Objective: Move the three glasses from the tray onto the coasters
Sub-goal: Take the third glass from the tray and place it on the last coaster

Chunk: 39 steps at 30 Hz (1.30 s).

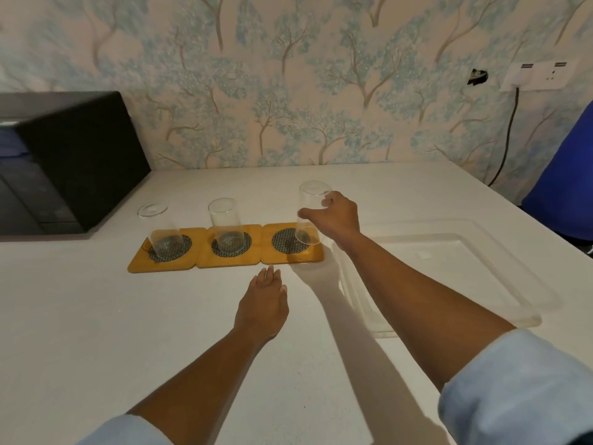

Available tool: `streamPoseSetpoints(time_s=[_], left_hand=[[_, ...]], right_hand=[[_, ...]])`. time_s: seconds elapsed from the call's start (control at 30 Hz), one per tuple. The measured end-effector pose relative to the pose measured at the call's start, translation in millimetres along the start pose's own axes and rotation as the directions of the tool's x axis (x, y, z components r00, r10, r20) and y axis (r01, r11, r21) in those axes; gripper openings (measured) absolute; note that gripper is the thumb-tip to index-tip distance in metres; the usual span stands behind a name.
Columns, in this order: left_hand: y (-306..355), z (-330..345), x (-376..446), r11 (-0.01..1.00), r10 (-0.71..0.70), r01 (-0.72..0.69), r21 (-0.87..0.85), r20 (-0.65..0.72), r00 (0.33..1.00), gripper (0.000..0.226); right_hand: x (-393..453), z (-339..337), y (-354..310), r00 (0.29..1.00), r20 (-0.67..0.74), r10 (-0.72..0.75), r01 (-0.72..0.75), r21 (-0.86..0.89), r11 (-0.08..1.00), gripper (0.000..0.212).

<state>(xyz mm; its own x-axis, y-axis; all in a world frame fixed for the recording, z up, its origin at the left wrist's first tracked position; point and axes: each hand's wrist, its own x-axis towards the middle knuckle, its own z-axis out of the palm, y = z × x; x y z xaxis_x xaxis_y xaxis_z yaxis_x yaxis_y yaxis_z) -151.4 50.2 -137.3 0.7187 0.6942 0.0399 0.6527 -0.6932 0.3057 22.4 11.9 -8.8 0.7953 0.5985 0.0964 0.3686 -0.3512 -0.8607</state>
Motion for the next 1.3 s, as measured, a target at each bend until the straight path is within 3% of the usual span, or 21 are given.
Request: streamPoseSetpoints(time_s=[0.2, 0.43, 0.83, 1.07, 1.3], left_hand=[[-22, 1, -5, 1.0, -0.005, 0.005, 0.019, -0.009, 1.0, 0.054], [-22, 1, -7, 0.999, -0.003, 0.004, 0.032, -0.043, 0.999, 0.054], [-24, 4, -3, 0.999, -0.022, 0.024, 0.036, -0.032, 0.999, 0.055], [-24, 4, -3, 0.999, -0.016, 0.018, 0.033, -0.063, 0.998, 0.054], [-25, 5, -4, 1.0, -0.008, 0.01, 0.022, -0.062, 0.998, 0.054]], right_hand=[[3, 29, 1, 0.999, 0.03, -0.02, 0.02, 0.01, 1.0, 0.084], [7, 48, 5, 0.997, 0.047, -0.055, 0.055, -0.013, 0.998, 0.064], [16, 70, 18, 0.997, 0.062, -0.05, 0.051, -0.011, 0.999, 0.06], [22, 75, 20, 0.995, 0.069, -0.068, 0.072, -0.056, 0.996, 0.081], [21, 72, 22, 0.997, 0.059, -0.058, 0.063, -0.072, 0.995, 0.073]])
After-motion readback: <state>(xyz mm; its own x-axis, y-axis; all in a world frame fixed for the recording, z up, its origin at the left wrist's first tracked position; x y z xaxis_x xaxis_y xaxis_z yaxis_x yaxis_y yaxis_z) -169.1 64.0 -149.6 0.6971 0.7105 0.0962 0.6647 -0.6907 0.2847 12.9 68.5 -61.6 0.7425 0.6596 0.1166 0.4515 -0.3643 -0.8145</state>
